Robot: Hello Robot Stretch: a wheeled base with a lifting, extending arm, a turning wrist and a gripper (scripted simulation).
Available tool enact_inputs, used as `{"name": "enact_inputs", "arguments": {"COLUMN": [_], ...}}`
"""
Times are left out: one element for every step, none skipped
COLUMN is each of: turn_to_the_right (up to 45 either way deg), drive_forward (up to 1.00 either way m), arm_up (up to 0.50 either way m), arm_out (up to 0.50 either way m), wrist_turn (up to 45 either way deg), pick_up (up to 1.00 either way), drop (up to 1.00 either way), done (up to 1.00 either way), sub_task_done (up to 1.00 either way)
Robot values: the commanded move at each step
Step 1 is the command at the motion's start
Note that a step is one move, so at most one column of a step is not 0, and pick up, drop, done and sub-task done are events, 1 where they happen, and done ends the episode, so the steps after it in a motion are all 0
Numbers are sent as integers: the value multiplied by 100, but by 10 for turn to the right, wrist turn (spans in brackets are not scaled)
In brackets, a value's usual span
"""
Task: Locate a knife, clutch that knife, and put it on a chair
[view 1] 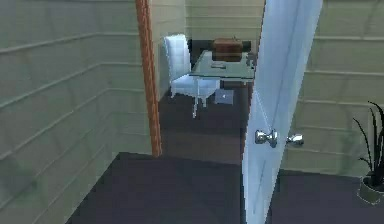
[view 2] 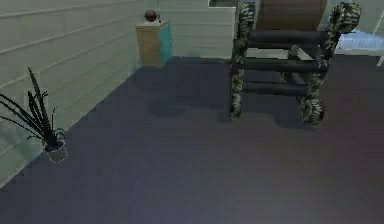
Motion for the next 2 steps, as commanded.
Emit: {"name": "enact_inputs", "arguments": {"turn_to_the_right": [0,0], "drive_forward": [100,5], "arm_up": [0,0], "arm_out": [0,0], "wrist_turn": [0,0], "pick_up": [0,0], "drop": [0,0], "done": [0,0], "sub_task_done": [0,0]}}
